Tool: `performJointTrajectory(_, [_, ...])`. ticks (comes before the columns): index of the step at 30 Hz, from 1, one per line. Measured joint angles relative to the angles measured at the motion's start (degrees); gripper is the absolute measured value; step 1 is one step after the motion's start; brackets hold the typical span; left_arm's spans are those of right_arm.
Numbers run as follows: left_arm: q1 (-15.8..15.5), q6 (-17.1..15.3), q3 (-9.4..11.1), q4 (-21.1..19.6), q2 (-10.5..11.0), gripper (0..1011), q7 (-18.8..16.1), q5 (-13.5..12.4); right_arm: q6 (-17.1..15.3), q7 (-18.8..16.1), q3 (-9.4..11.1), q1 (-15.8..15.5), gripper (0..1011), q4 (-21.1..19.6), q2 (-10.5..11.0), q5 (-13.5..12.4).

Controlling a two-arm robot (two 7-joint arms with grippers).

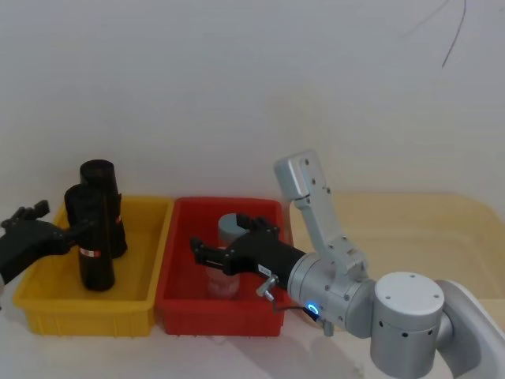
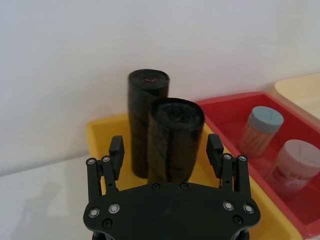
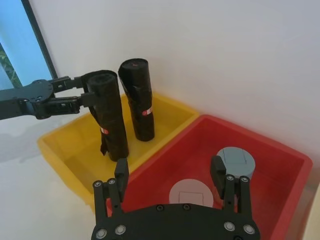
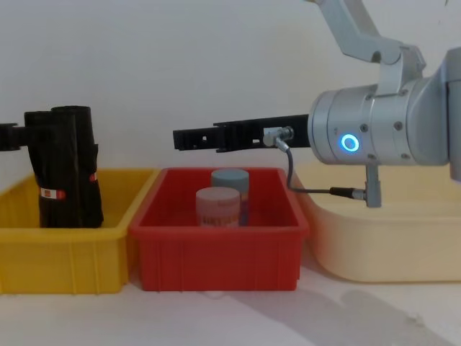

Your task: Pick up the garbage bag with the one hand and transfer it to the other hand.

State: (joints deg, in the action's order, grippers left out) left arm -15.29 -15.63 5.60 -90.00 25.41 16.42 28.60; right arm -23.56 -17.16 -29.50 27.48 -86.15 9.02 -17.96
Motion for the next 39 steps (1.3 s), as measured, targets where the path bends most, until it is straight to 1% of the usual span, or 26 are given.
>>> performJointTrajectory(2, [-0.89, -0.06, 0.74, 0.93, -0.49, 1000, 0.5, 0.4, -0.06, 0.0, 0.08, 0.1, 1004, 0.24, -0.03, 0.06])
performJointTrajectory(5, [-1.41, -0.09, 1.21, 1.47, -0.79, 1001, 0.67, 0.59, -0.1, -0.02, 0.17, 0.18, 1004, 0.43, -0.05, 0.09])
performJointTrajectory(10, [-2.24, -0.05, 2.08, 2.31, -1.41, 1000, 0.16, 0.55, -0.19, -0.27, 0.19, 0.41, 1004, 0.84, -0.02, 0.13])
performJointTrajectory(20, [-3.88, 0.76, 3.59, 4.02, -2.54, 1000, -2.83, -1.77, -0.26, -1.1, -0.23, 1.27, 1004, 2.36, 0.26, 0.54])
performJointTrajectory(28, [-4.61, 1.08, 4.17, 4.79, -3.0, 1000, -3.86, -2.76, -0.42, -2.03, -0.95, 2.7, 1004, 4.9, 0.42, 1.45])
performJointTrajectory(39, [-5.11, 1.32, 4.56, 5.3, -3.33, 1000, -4.57, -3.43, -1.19, -3.86, -2.1, 5.17, 1004, 9.09, 0.2, 2.79])
